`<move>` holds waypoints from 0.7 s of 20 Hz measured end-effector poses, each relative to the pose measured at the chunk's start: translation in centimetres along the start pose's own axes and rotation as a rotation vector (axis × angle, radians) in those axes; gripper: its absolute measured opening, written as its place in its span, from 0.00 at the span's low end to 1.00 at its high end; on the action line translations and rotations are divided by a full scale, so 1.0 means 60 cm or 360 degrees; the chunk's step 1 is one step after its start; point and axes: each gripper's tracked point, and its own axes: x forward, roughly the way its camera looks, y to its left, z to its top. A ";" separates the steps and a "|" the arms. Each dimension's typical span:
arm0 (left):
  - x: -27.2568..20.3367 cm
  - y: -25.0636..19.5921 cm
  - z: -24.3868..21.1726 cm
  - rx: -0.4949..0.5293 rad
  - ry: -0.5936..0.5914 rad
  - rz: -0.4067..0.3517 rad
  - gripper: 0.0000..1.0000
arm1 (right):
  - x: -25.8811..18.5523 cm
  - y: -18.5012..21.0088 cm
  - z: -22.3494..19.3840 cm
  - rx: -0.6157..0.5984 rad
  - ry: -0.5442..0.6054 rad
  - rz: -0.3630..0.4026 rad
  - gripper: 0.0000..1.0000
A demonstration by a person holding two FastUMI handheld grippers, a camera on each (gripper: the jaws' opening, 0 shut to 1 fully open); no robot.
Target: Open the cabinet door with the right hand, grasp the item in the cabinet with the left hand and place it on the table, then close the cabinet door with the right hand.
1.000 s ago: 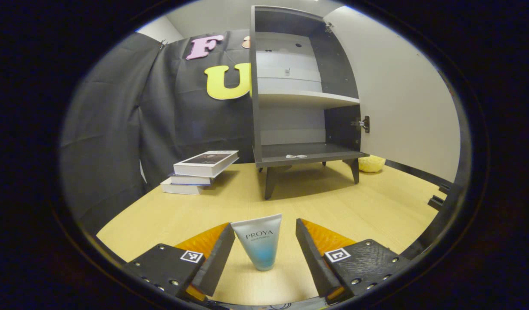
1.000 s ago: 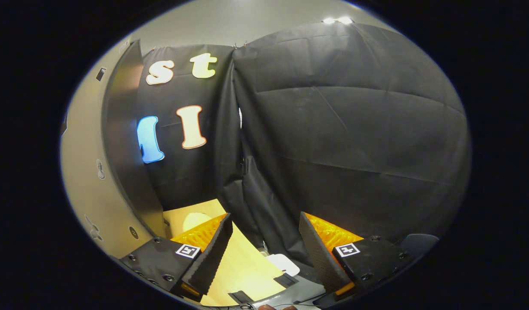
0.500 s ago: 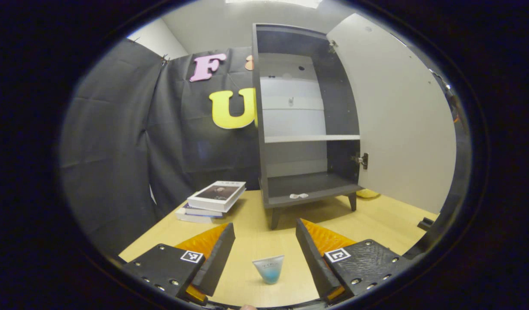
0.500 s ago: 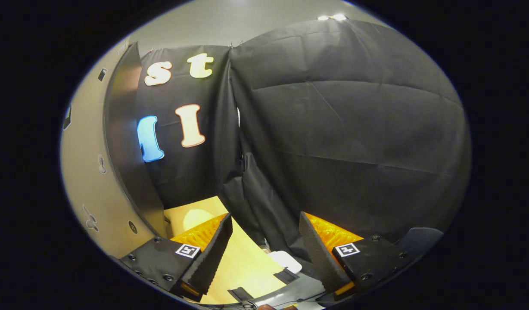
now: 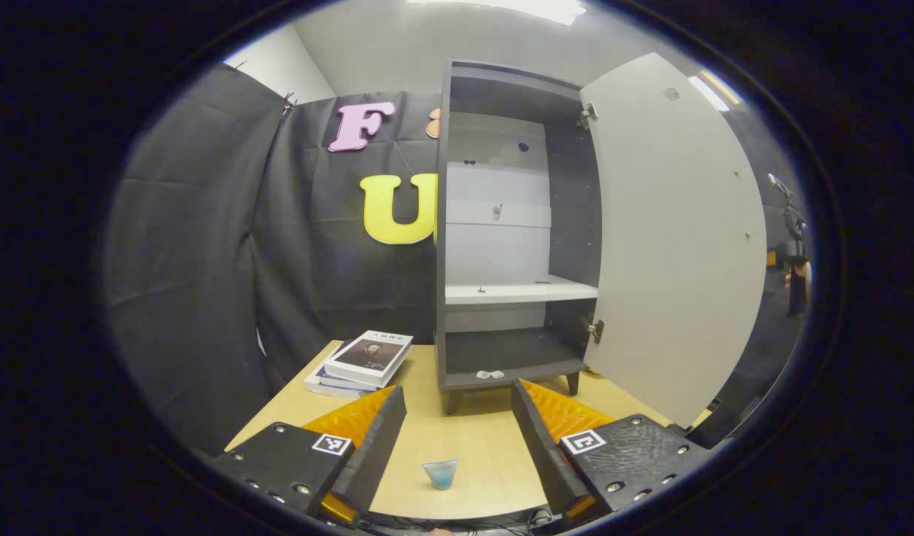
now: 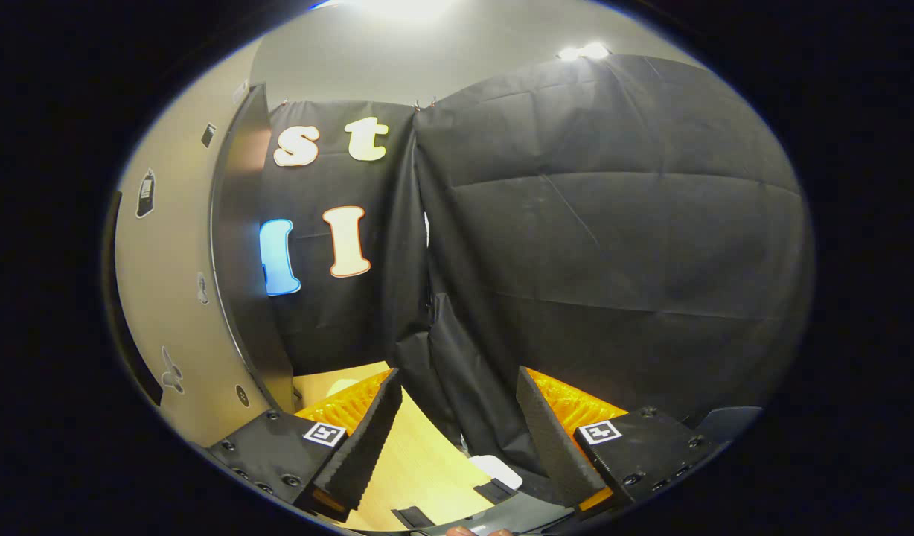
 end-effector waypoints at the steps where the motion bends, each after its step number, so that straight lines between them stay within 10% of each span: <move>1: -0.002 0.002 0.015 -0.0001 0.0022 0.0005 0.87 | -0.006 0.012 0.005 0.0008 -0.0017 0.0031 0.93; 14: 0.019 0.064 0.155 -0.0062 0.0063 0.0158 0.87 | -0.095 0.175 0.114 -0.0054 -0.0214 0.0565 1.00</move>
